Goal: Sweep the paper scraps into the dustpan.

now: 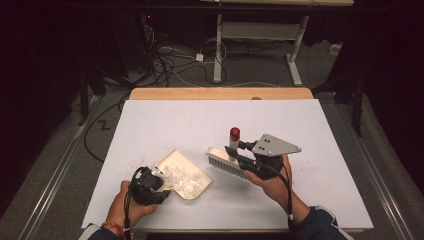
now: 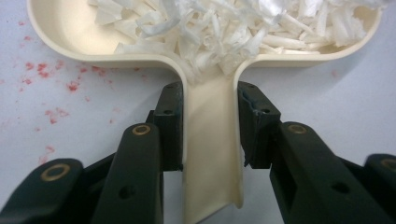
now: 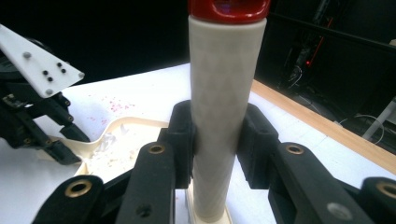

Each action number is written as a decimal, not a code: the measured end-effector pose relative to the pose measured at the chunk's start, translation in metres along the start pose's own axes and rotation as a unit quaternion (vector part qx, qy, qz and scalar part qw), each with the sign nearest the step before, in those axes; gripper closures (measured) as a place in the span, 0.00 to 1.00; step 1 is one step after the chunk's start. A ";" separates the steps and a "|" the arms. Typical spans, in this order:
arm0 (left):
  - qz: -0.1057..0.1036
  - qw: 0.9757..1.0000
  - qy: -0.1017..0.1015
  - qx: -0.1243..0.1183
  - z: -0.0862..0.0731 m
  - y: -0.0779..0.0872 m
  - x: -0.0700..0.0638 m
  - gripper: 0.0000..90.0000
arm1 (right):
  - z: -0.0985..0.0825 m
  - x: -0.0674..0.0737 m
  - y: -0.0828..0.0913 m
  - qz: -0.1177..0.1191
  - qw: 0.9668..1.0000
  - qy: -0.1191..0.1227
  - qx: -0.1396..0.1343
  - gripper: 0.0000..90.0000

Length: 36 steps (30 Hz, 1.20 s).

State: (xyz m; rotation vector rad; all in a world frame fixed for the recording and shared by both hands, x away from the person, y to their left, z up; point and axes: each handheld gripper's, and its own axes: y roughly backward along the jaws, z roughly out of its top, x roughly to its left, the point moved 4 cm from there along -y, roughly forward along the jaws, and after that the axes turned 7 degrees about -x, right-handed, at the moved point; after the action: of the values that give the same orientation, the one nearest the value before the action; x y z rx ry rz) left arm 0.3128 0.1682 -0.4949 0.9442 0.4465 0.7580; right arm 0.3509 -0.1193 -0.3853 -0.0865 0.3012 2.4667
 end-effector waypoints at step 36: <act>0.029 0.998 0.050 -0.038 0.009 -0.006 0.025 0.71 | -0.011 -0.057 0.130 -0.027 0.999 -0.042 0.021 0.77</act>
State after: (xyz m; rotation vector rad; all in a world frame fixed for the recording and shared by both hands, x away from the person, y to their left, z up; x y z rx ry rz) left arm 0.3374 0.1795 -0.4962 0.8529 0.4756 0.8721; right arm 0.3159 -0.2559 -0.3633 0.0276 0.3105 2.4022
